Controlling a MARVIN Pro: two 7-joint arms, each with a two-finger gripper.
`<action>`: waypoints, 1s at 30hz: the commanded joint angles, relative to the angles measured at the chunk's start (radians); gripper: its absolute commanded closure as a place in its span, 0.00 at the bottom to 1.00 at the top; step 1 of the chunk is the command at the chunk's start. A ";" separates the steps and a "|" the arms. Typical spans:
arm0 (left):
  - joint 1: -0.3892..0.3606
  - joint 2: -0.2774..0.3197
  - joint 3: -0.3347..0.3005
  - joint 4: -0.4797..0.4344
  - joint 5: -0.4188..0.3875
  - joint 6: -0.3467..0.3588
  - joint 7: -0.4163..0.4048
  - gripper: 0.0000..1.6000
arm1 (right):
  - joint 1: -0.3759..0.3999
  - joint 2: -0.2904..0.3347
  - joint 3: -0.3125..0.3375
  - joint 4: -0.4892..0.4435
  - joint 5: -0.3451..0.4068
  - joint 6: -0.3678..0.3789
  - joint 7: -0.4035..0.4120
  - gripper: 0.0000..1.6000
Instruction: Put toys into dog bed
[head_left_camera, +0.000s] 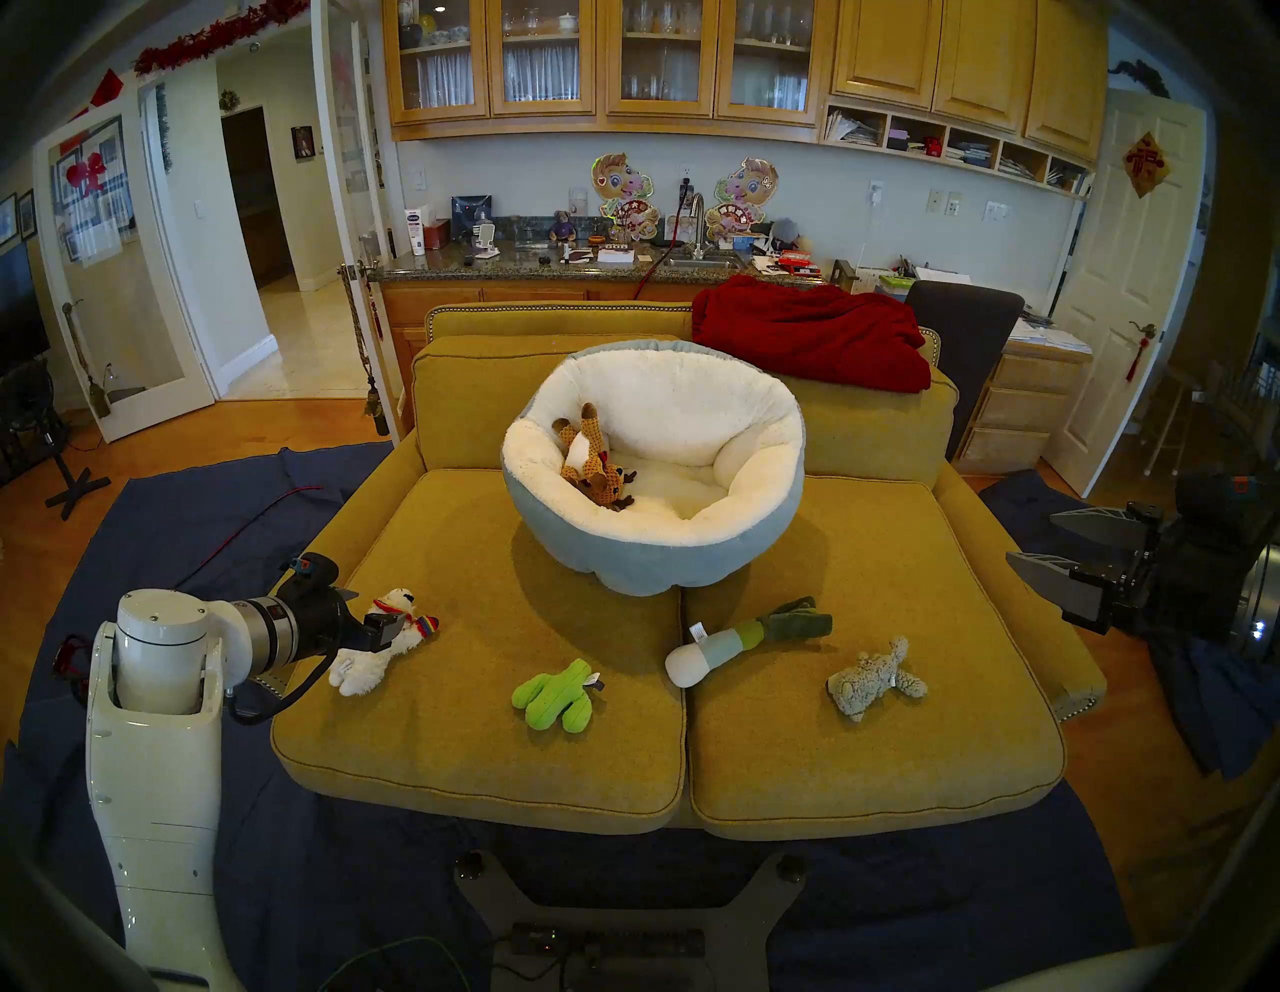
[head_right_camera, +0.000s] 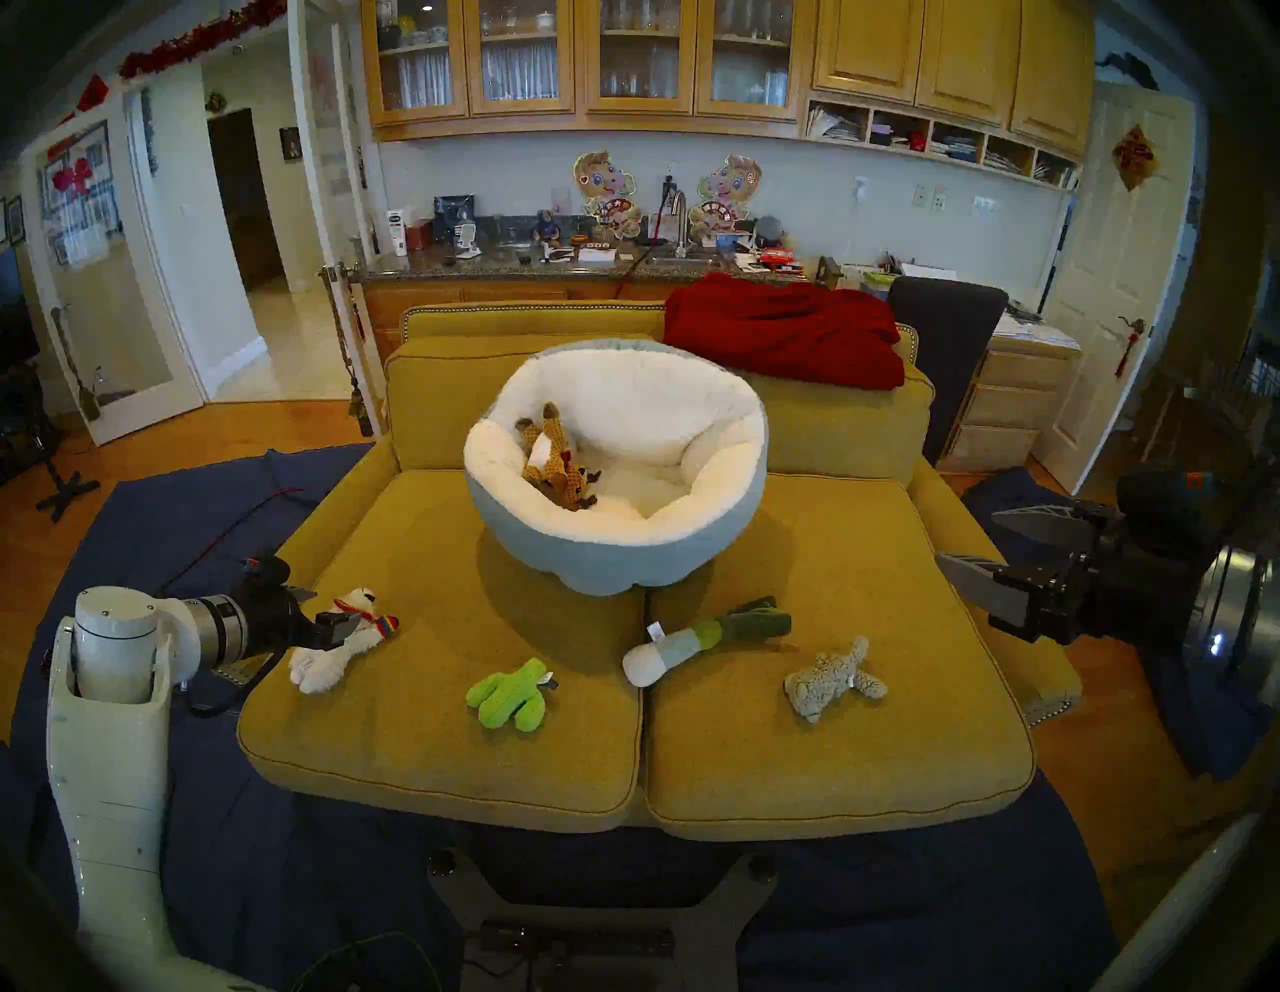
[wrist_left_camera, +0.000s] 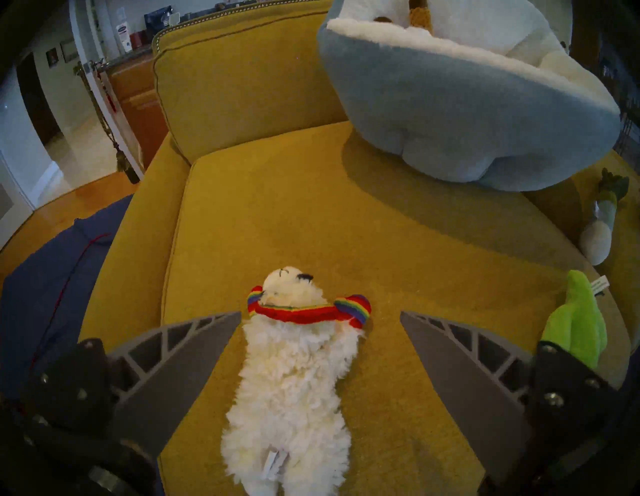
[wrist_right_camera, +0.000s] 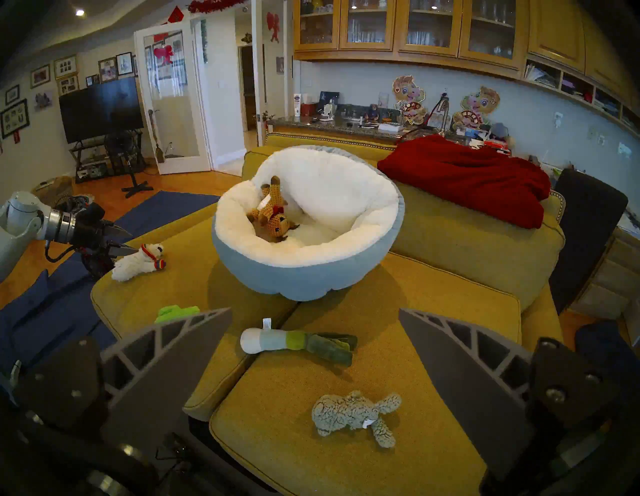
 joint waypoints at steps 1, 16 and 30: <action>-0.059 0.024 0.002 0.026 -0.003 -0.027 0.009 0.00 | 0.002 0.004 0.012 0.000 -0.001 0.000 0.000 0.00; -0.072 0.042 0.021 0.098 -0.007 -0.034 -0.001 0.00 | 0.002 0.004 0.012 0.000 -0.001 0.000 0.001 0.00; -0.096 0.048 0.061 0.164 0.023 -0.048 0.036 0.00 | 0.002 0.004 0.012 0.000 -0.001 0.000 0.001 0.00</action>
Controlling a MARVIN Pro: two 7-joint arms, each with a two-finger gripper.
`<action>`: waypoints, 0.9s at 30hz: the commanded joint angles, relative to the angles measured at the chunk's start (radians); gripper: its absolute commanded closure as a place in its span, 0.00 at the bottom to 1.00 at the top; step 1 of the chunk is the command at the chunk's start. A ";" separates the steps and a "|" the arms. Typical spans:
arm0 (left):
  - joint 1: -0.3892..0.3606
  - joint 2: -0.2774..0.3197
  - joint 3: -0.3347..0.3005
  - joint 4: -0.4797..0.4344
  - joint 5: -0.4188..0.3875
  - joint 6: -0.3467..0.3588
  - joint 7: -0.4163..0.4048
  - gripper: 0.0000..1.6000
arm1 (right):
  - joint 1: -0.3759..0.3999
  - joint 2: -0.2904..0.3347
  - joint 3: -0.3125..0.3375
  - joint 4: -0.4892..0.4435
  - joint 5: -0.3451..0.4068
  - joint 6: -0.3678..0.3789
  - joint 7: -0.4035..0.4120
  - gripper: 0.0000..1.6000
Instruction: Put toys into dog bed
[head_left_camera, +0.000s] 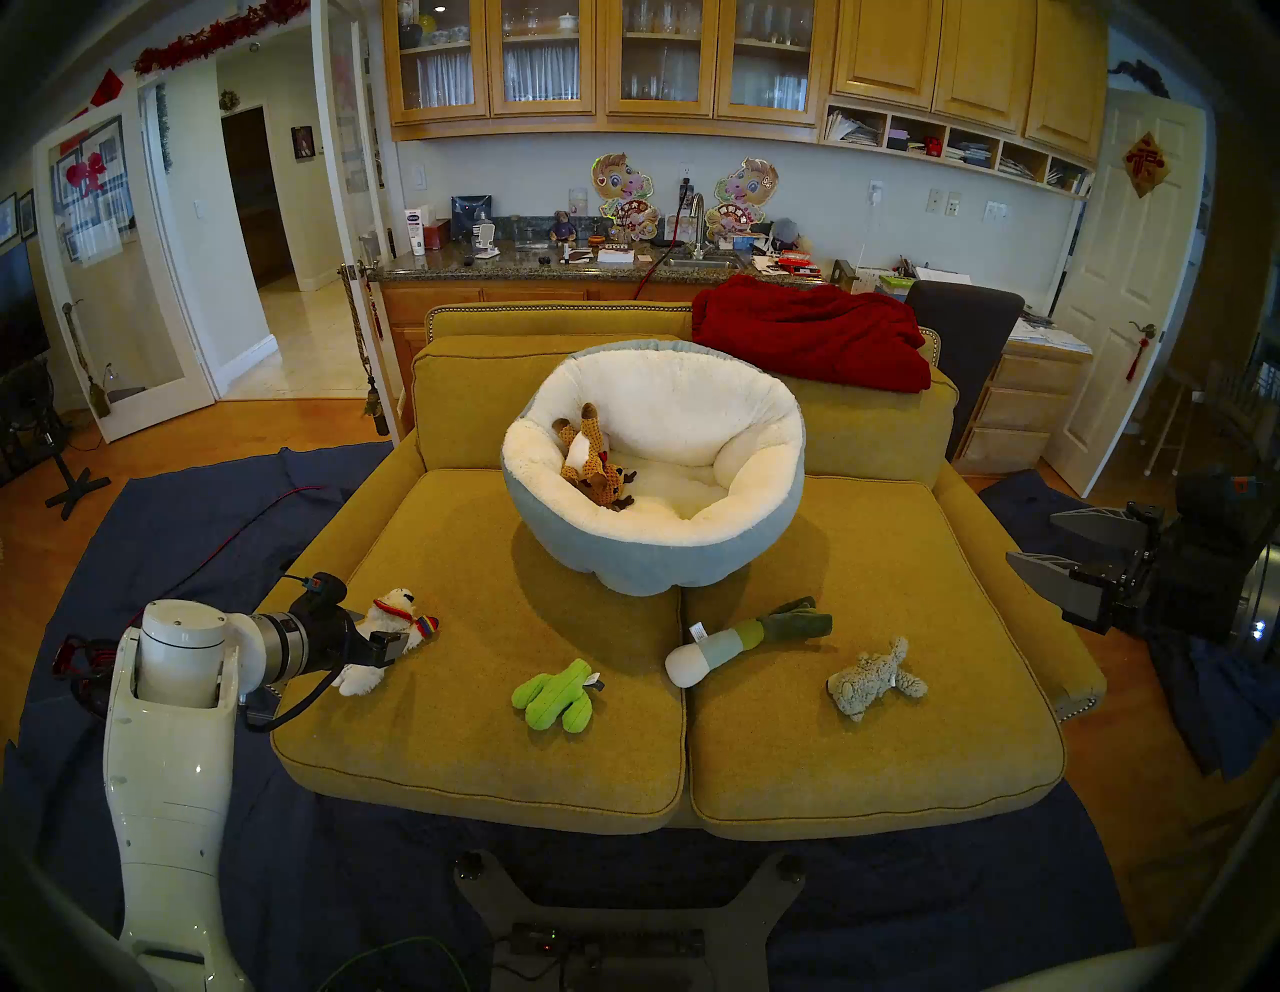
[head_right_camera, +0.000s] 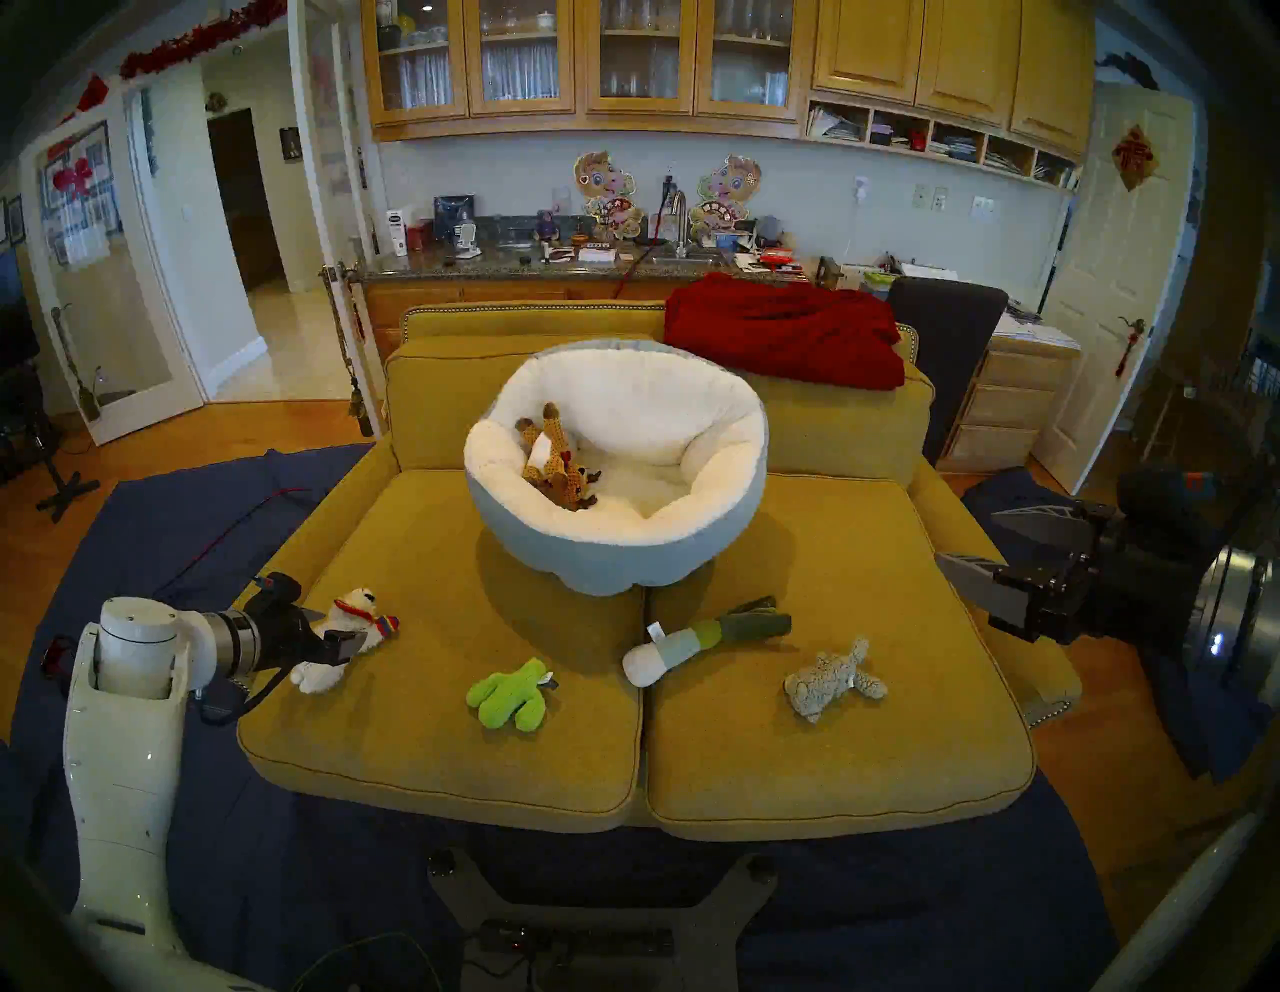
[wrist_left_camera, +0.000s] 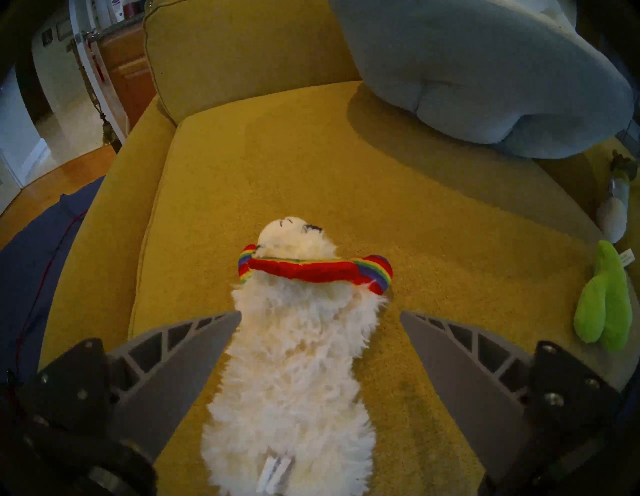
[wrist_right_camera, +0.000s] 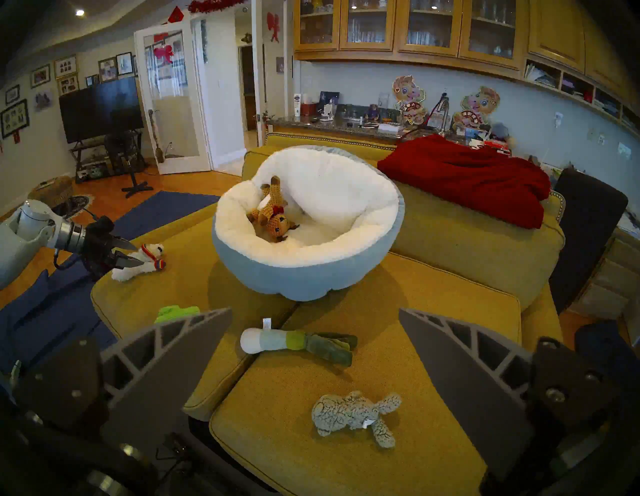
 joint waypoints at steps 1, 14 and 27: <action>-0.043 0.016 0.000 0.011 0.012 -0.014 0.024 0.00 | 0.002 0.004 0.012 0.000 -0.001 0.000 0.001 0.00; -0.050 0.018 0.010 0.034 0.022 -0.025 0.030 0.74 | 0.002 0.004 0.012 0.000 -0.001 0.000 0.001 0.00; -0.022 0.005 -0.009 -0.056 -0.009 -0.057 0.006 1.00 | 0.003 0.003 0.011 0.000 -0.001 0.000 0.000 0.00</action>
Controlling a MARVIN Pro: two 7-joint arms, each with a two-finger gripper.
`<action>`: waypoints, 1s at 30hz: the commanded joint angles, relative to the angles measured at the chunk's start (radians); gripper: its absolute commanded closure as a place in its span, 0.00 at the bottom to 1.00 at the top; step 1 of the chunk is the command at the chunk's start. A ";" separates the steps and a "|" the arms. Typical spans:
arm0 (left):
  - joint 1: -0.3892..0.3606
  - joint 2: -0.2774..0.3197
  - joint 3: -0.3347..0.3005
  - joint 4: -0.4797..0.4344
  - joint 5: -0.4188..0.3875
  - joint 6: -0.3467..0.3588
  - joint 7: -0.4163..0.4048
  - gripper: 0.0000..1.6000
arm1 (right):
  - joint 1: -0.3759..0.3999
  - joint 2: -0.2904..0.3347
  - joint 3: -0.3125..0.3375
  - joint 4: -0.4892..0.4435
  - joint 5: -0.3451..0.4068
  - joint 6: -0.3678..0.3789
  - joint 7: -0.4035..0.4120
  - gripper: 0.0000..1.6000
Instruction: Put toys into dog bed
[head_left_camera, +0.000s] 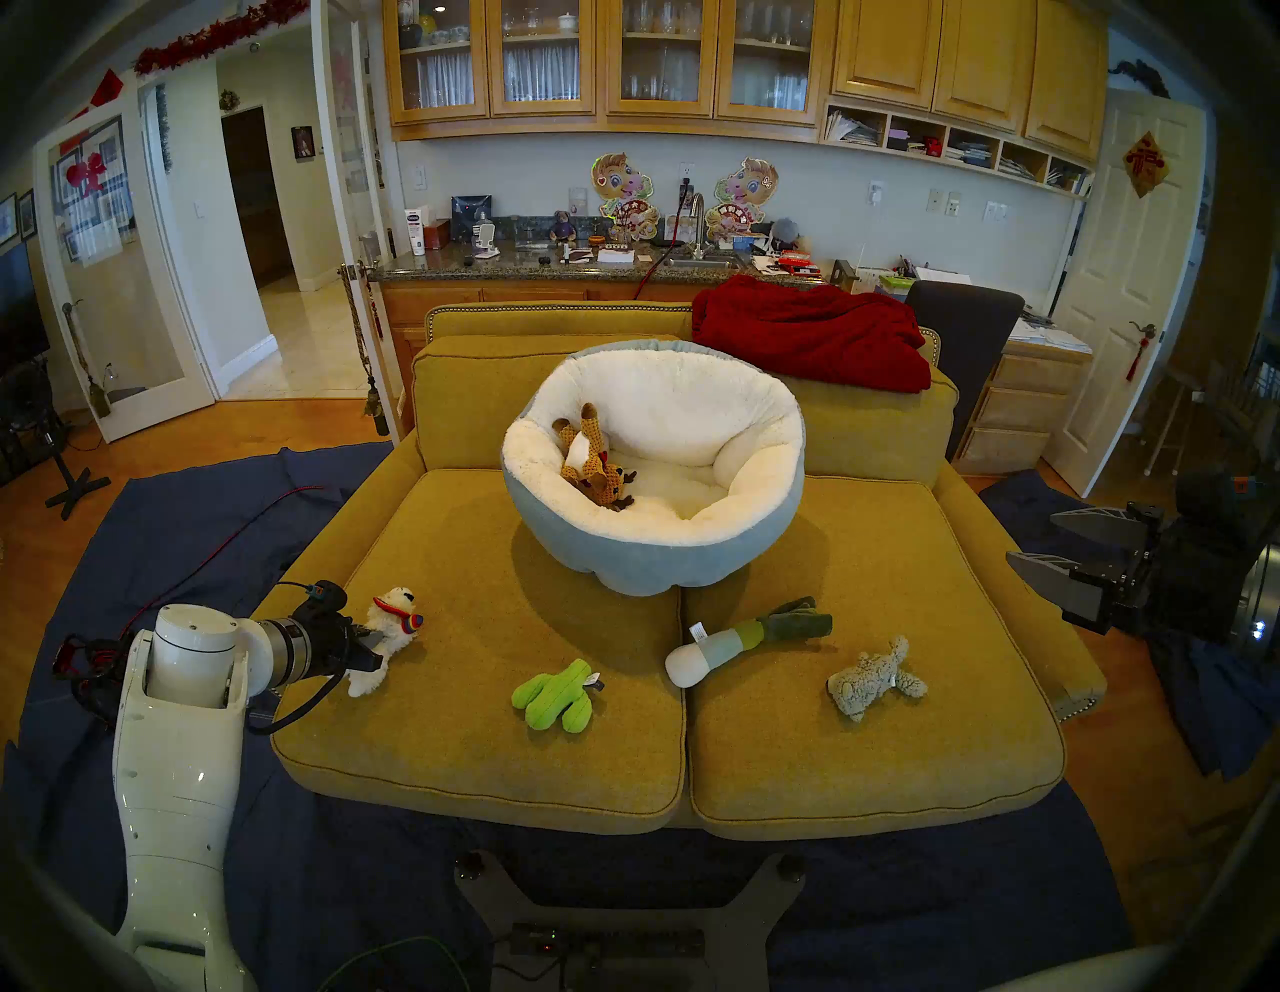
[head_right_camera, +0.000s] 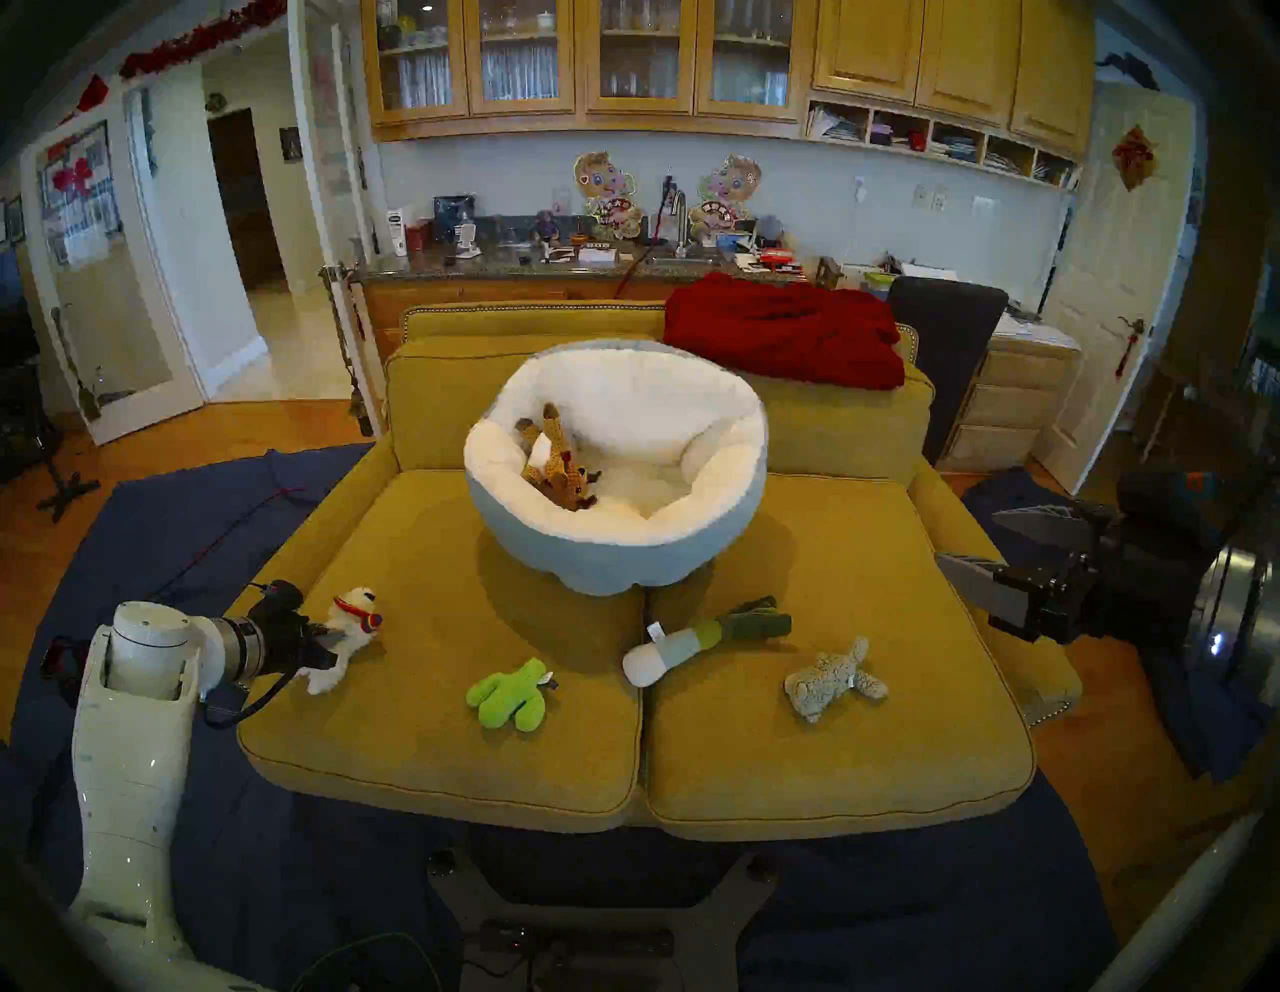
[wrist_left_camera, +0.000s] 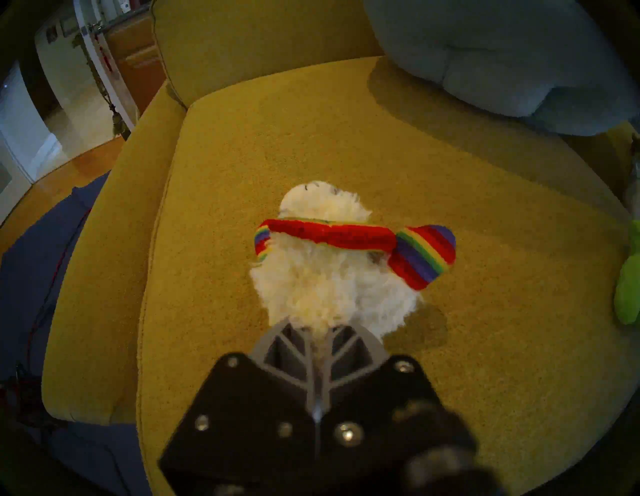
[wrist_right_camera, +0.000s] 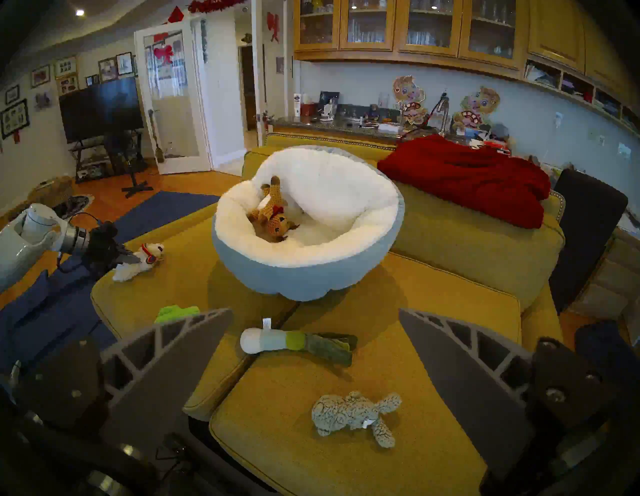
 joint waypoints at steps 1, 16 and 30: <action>-0.005 -0.001 -0.019 -0.111 -0.032 -0.024 -0.027 1.00 | 0.003 0.003 0.010 0.000 -0.001 0.000 0.000 0.00; -0.138 0.030 -0.033 -0.265 -0.082 -0.018 -0.046 1.00 | 0.003 0.002 0.007 0.000 -0.001 -0.001 -0.001 0.00; -0.248 0.035 0.184 -0.305 -0.121 -0.013 0.047 1.00 | 0.003 0.002 0.006 0.000 -0.001 -0.001 -0.001 0.00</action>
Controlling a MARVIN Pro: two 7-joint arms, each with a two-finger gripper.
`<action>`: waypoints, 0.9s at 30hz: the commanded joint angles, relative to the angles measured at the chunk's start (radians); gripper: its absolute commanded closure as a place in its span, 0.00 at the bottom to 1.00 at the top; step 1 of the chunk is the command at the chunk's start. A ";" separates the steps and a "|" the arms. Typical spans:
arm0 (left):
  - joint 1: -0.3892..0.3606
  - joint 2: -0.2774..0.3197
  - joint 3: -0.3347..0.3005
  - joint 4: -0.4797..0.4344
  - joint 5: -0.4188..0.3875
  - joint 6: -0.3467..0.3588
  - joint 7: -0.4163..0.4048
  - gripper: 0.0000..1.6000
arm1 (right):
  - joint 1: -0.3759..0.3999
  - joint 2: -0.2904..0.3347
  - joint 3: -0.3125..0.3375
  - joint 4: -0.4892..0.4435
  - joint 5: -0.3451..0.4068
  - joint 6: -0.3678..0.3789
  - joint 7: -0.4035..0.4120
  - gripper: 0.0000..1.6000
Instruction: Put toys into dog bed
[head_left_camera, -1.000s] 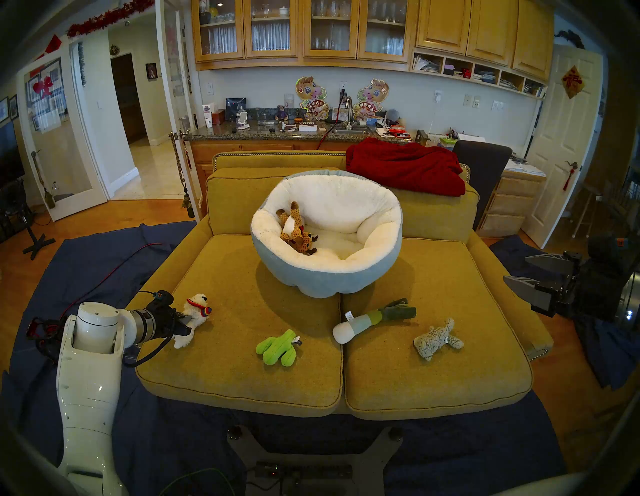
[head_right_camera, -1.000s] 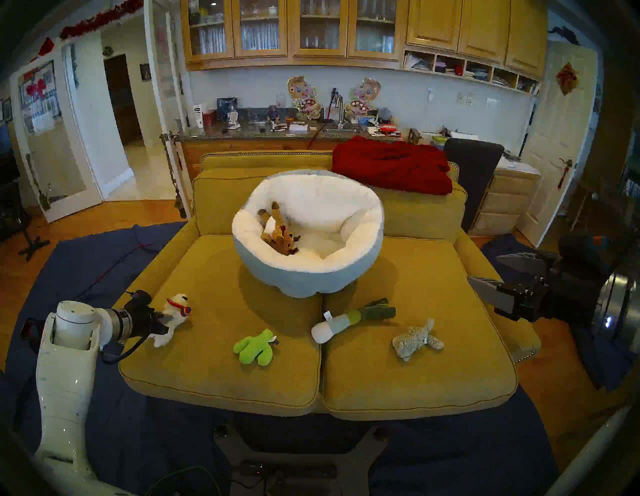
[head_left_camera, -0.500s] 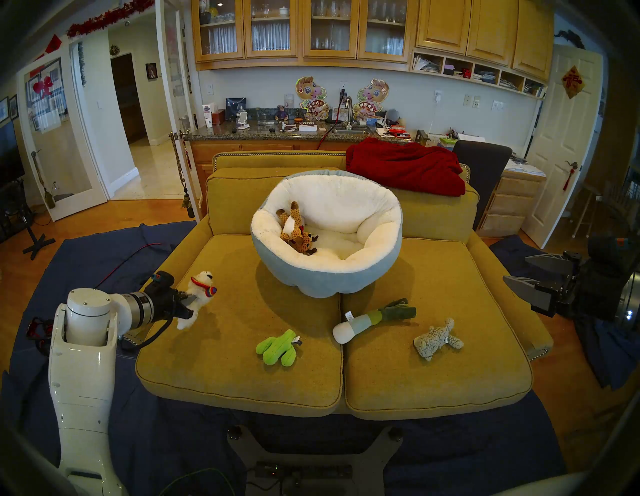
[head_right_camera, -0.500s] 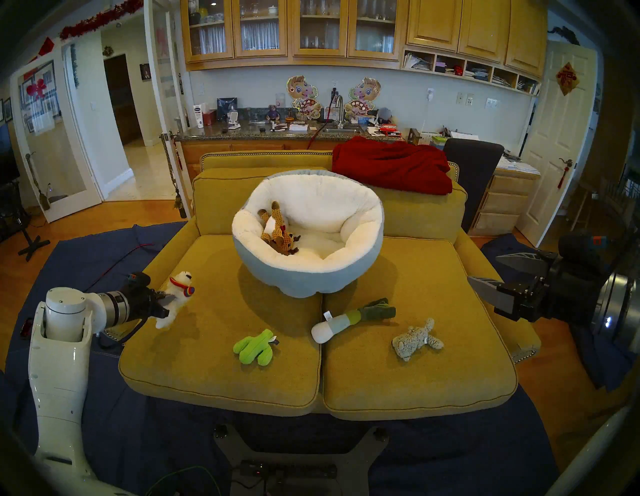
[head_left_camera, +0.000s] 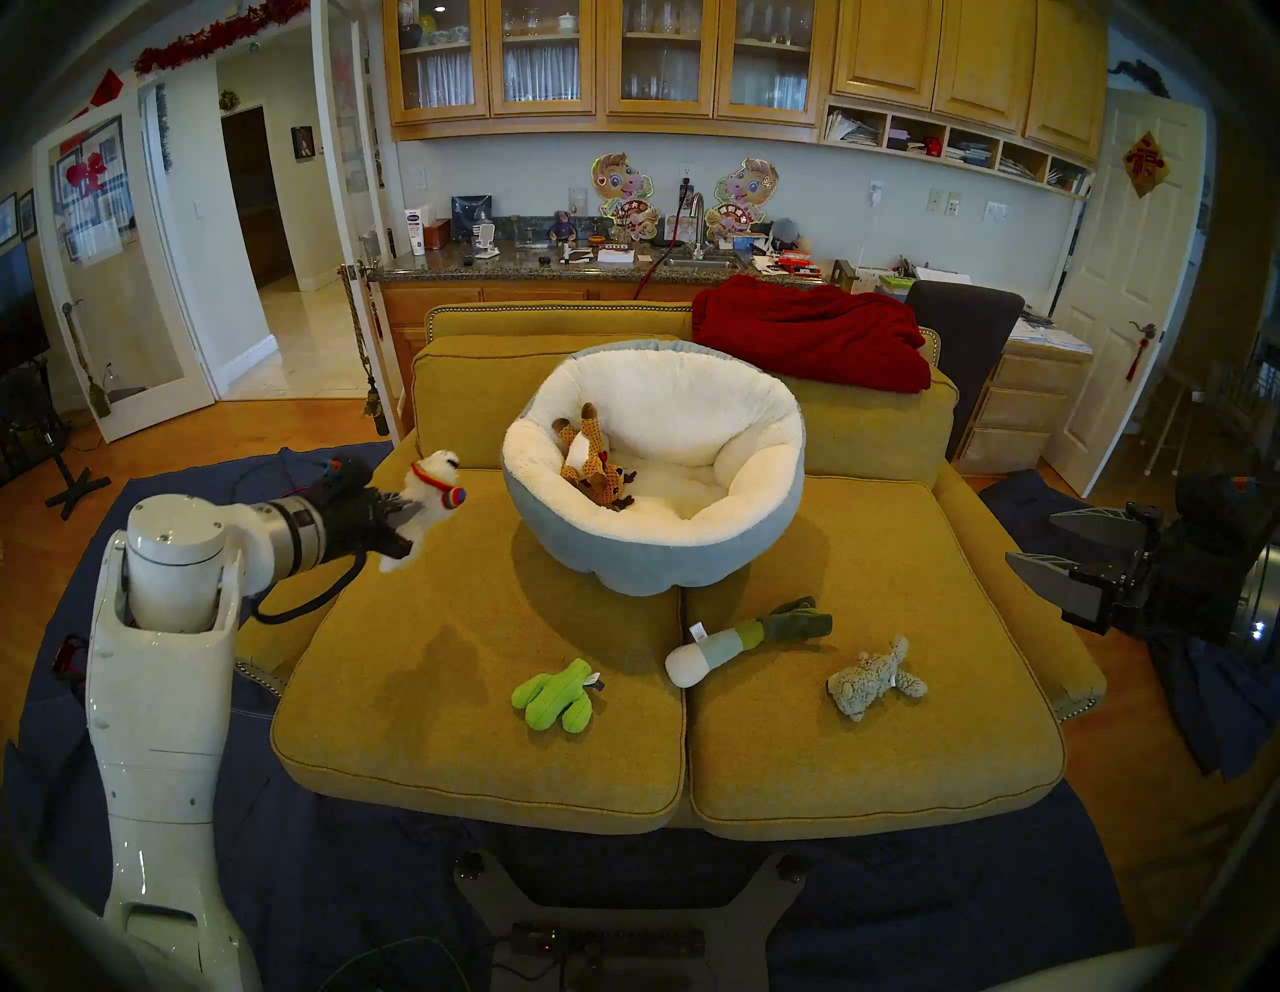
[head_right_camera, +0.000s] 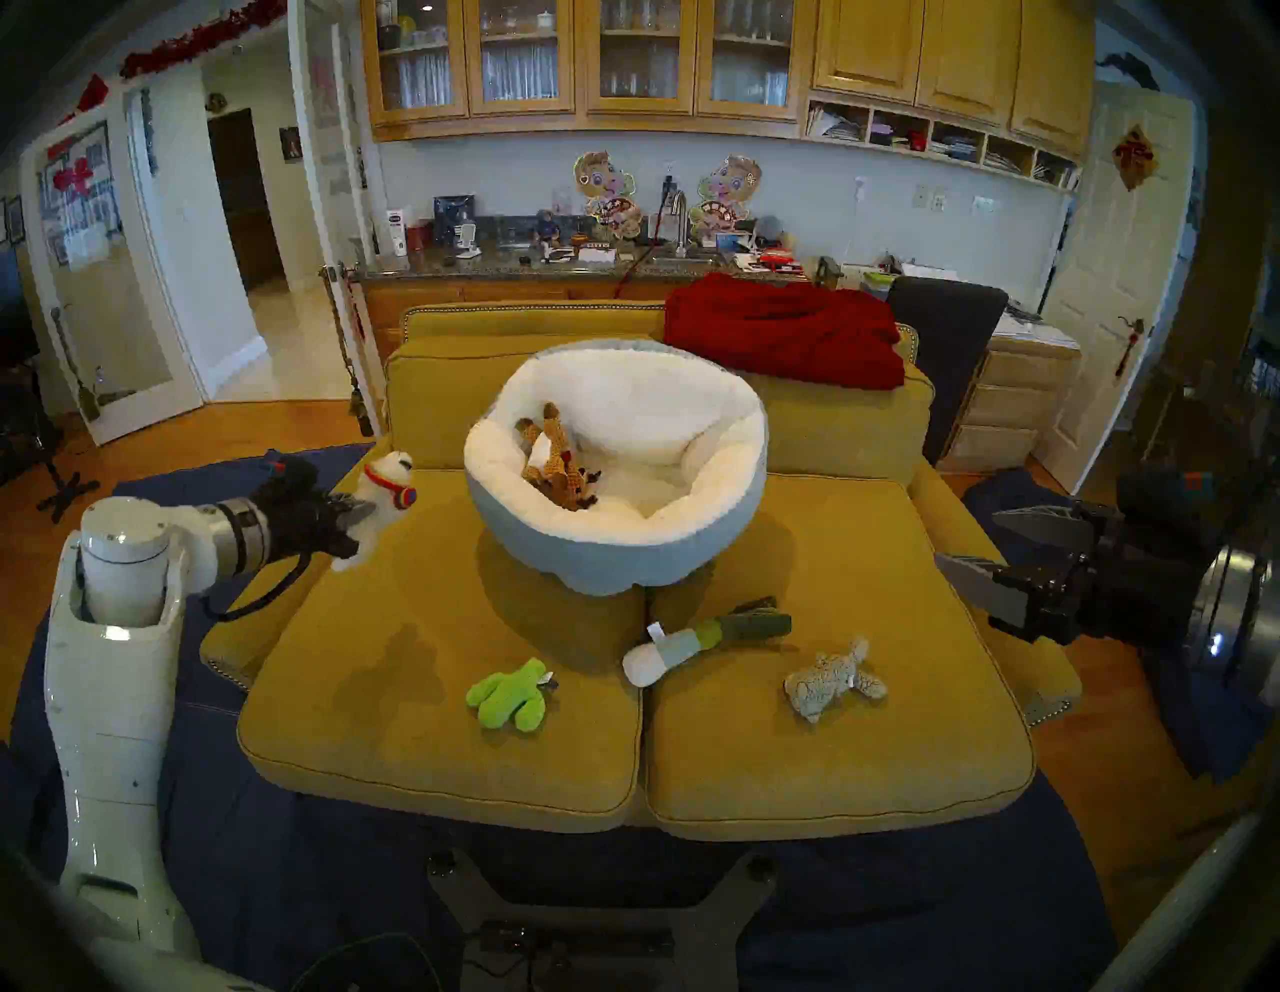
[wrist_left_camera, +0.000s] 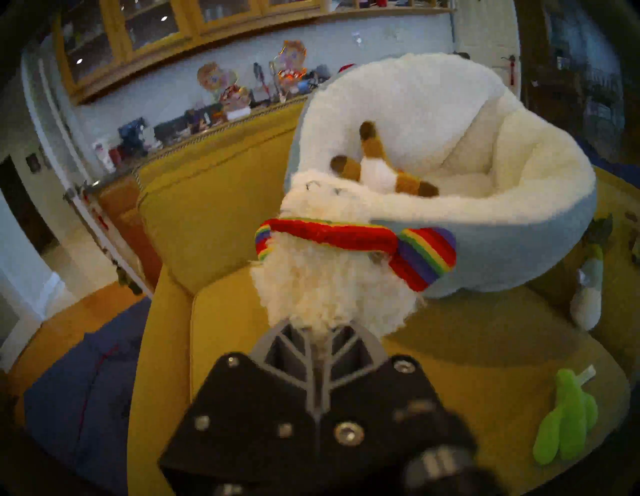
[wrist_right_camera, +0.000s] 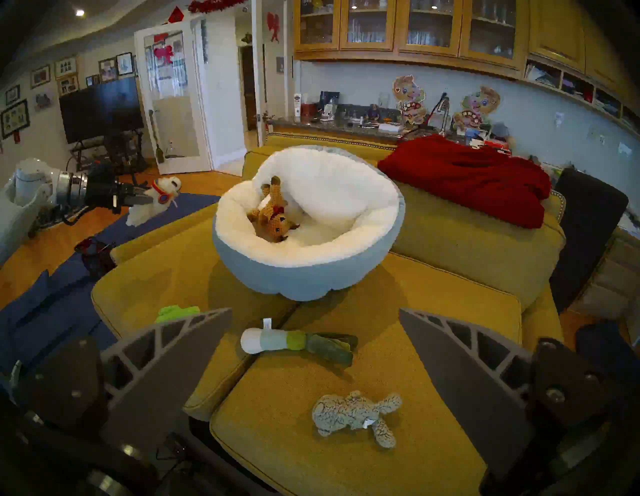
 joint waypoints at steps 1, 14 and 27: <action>-0.112 -0.002 0.088 -0.031 -0.021 -0.008 0.058 1.00 | 0.003 0.002 0.007 0.000 -0.001 -0.001 -0.001 0.00; -0.232 -0.079 0.256 0.019 -0.012 -0.009 0.130 1.00 | 0.003 0.001 0.003 0.000 -0.001 -0.001 -0.001 0.00; -0.299 -0.163 0.328 0.114 -0.010 -0.013 0.202 1.00 | 0.003 0.001 0.000 0.000 -0.001 -0.001 -0.001 0.00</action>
